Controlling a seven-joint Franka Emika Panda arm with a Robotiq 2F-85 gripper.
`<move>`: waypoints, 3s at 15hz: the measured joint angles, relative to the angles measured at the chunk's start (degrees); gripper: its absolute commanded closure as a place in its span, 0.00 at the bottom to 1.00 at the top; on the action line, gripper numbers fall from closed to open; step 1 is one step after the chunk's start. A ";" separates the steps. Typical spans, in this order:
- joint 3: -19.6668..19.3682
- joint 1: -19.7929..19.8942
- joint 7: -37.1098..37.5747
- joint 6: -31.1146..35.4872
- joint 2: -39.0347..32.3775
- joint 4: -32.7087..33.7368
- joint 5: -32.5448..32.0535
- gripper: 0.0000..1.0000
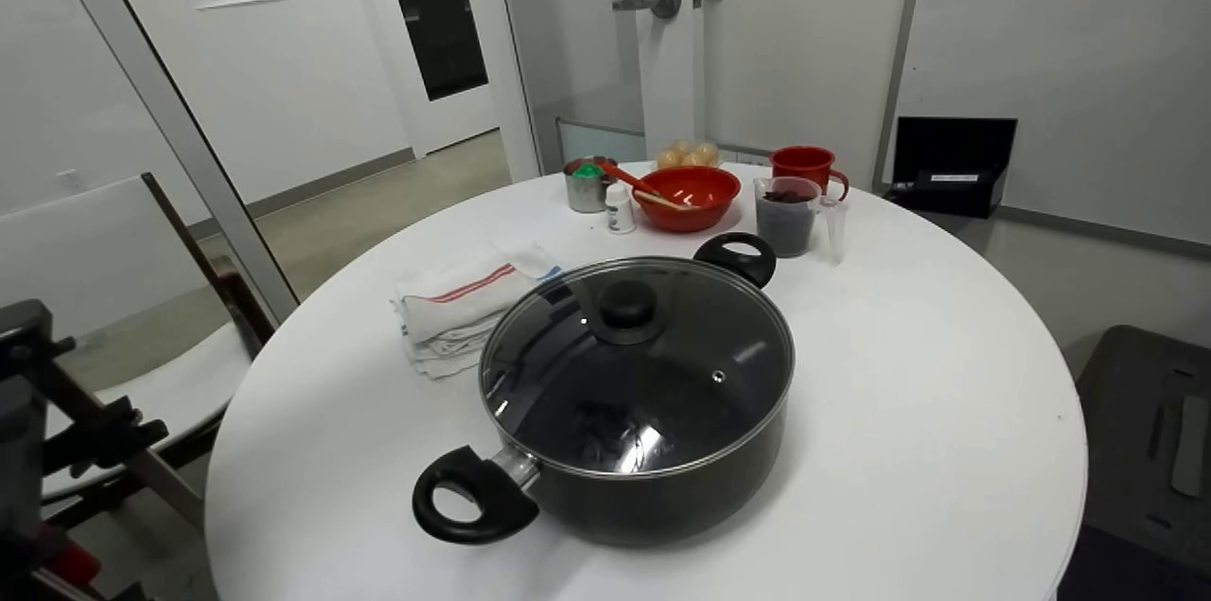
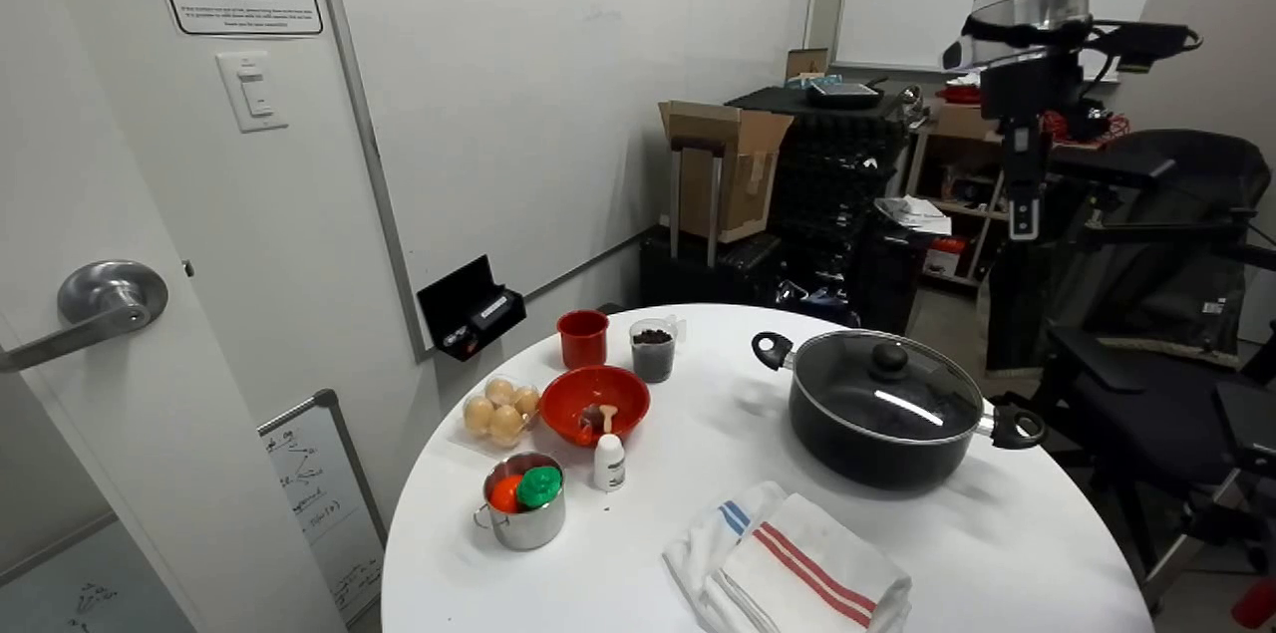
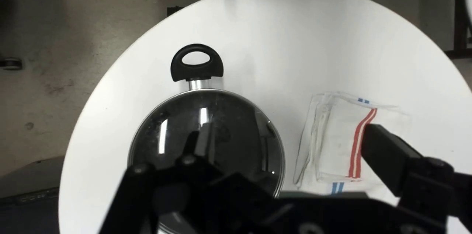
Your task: Remove the lid from the pot and place it on the table
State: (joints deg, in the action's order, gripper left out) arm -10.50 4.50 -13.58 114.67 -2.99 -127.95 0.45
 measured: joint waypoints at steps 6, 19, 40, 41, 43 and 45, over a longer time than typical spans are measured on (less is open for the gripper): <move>0.51 1.59 6.43 5.40 -7.63 3.02 1.35 0.00; 2.14 3.57 12.75 9.29 -22.59 11.21 6.42 0.00; 2.14 5.05 22.69 14.27 -38.09 22.38 6.64 0.00; 2.14 5.06 22.88 14.27 -38.57 22.76 6.66 0.00; 2.14 5.11 23.26 14.27 -39.42 23.47 6.73 0.00; 2.14 5.17 23.55 14.27 -39.98 23.99 6.85 0.25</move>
State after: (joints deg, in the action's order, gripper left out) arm -8.36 9.67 9.97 128.94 -42.97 -103.96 7.30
